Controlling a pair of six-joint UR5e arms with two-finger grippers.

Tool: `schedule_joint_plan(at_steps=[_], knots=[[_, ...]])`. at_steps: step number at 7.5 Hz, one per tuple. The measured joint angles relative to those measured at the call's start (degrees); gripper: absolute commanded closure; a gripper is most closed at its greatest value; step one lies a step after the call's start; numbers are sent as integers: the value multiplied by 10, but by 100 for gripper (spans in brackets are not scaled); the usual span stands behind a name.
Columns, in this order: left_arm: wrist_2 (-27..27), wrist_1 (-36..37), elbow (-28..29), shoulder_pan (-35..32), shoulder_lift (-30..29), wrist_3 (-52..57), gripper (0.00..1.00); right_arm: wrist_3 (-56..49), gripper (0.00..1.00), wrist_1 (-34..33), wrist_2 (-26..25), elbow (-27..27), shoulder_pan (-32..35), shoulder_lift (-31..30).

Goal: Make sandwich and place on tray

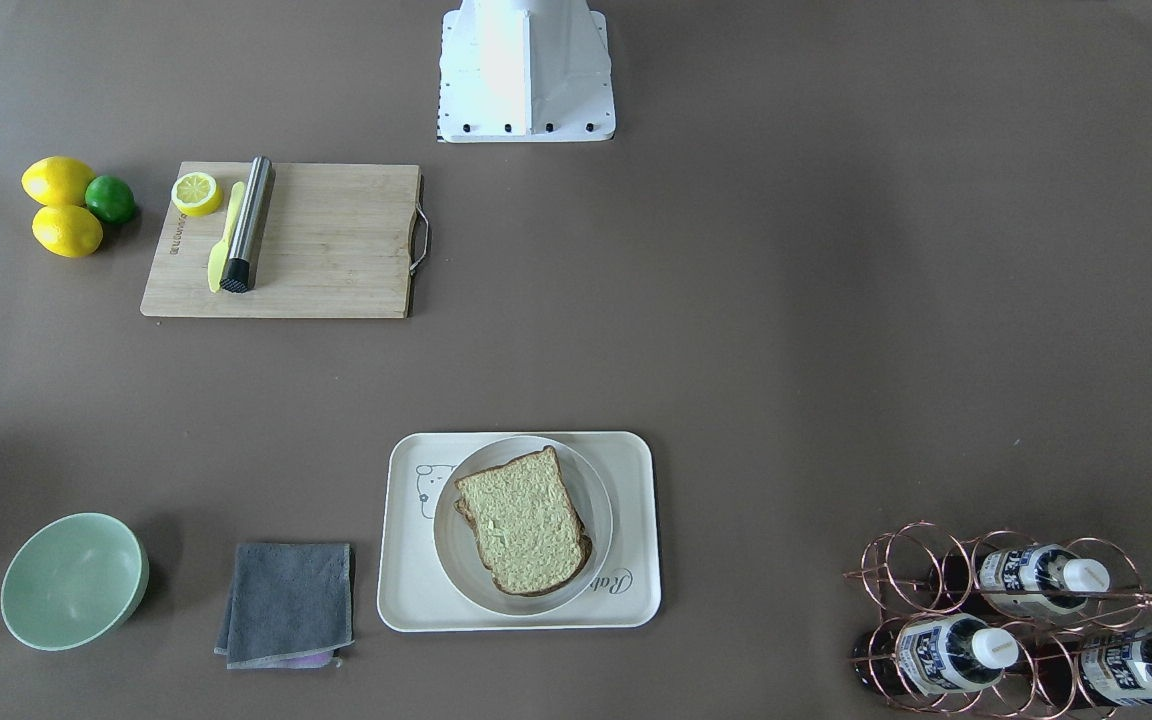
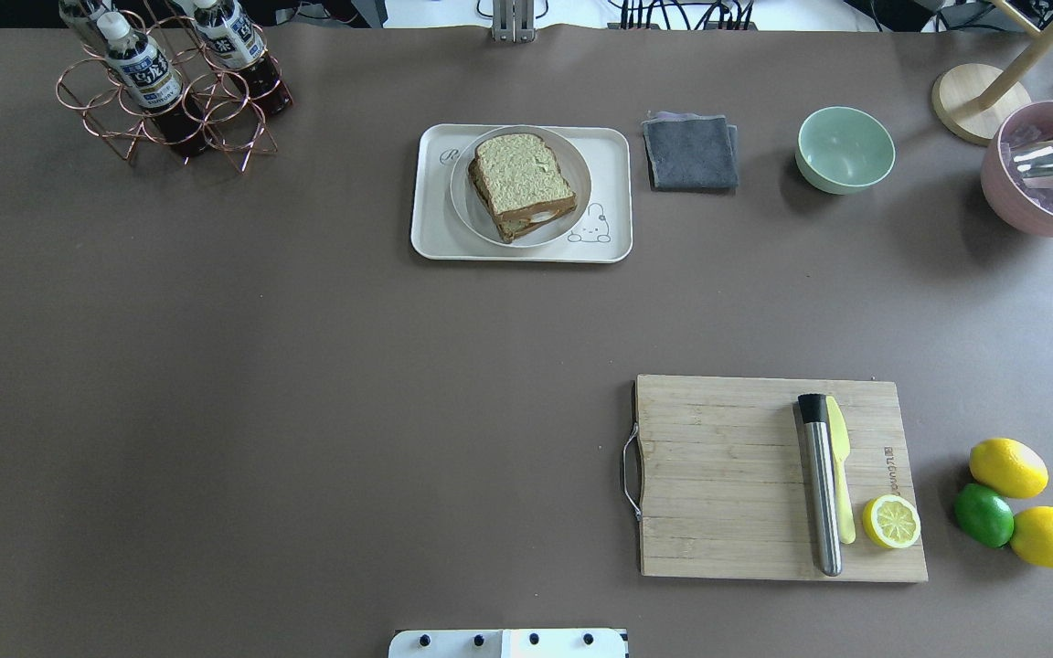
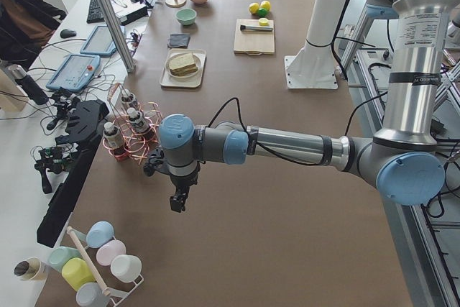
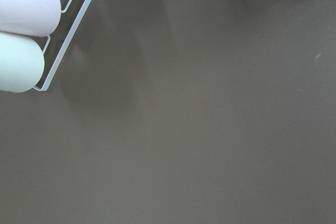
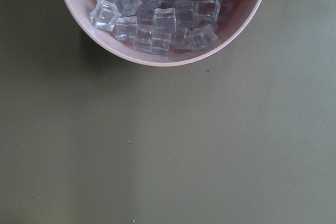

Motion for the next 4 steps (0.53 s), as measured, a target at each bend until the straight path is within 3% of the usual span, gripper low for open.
schedule_joint_plan(at_steps=[4], knots=[[0, 0, 0, 1, 0, -1, 2, 0, 0, -1, 1, 0, 6, 1]])
